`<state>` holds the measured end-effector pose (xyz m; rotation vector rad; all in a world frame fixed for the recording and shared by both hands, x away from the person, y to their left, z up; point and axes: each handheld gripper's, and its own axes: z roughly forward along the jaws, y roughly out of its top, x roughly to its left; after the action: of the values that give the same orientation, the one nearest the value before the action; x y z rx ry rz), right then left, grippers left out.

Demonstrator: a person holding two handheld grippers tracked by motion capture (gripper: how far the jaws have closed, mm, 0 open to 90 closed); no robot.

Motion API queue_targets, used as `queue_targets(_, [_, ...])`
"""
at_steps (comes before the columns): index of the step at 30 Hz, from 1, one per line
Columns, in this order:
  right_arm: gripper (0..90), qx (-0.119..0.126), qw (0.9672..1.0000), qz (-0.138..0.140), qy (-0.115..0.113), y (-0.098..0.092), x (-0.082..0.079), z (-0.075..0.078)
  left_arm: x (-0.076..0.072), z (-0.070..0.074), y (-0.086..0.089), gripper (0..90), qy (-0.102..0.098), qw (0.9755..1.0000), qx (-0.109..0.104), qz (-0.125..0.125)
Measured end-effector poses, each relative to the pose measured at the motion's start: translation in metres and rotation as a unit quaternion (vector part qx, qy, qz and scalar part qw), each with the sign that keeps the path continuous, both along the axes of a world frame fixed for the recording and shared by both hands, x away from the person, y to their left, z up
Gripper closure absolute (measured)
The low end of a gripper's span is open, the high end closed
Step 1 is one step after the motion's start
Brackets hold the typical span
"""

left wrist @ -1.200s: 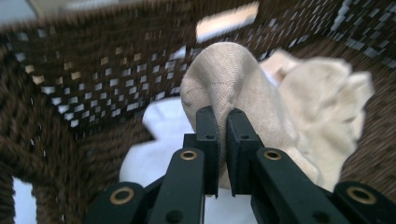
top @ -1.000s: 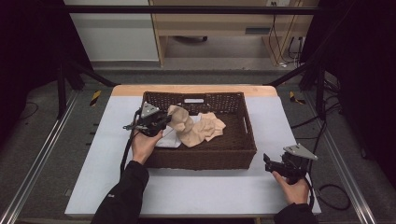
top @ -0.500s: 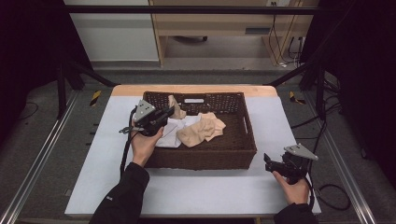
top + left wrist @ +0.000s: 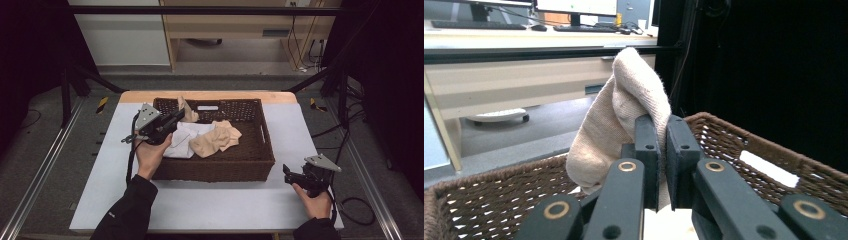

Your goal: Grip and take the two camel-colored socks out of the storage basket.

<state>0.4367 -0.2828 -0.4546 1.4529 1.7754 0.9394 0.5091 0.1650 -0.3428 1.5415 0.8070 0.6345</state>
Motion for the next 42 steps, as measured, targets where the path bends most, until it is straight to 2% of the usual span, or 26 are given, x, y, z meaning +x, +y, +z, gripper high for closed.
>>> queue_targets(6, [4.4, 0.000, 1.0000, 0.000, 0.000, 0.000, 0.000, 0.000, -0.018, 0.012, 0.000, 84.7, -0.007, 0.9998, 0.003, -0.016])
queue_targets(11, [4.4, 0.001, 1.0000, -0.002, 0.000, 0.000, -0.001, 0.000, -0.035, 0.019, 0.002, 84.7, -0.019, 0.9992, -0.004, -0.036])
queue_targets(17, [4.4, 0.000, 1.0000, -0.004, 0.000, -0.001, -0.001, 0.001, -0.060, 0.024, 0.001, 84.7, -0.027, 0.9976, 0.006, -0.064])
queue_targets(23, [4.4, -0.001, 1.0000, -0.004, 0.000, -0.001, -0.001, 0.001, -0.084, 0.026, 0.002, 84.7, -0.033, 0.9955, 0.002, -0.089])
queue_targets(29, [4.4, -0.001, 1.0000, -0.004, -0.002, -0.001, -0.002, 0.001, -0.099, 0.024, 0.005, 84.7, -0.032, 0.9936, -0.006, -0.108])
queue_targets(38, [4.5, 0.000, 1.0000, -0.005, 0.001, -0.002, -0.002, 0.000, -0.120, 0.015, 0.009, 84.6, -0.031, 0.9914, 0.006, -0.127])
queue_targets(42, [4.5, 0.001, 1.0000, -0.004, 0.001, -0.002, -0.002, 0.000, -0.130, 0.011, 0.011, 84.6, -0.027, 0.9897, 0.001, -0.141])
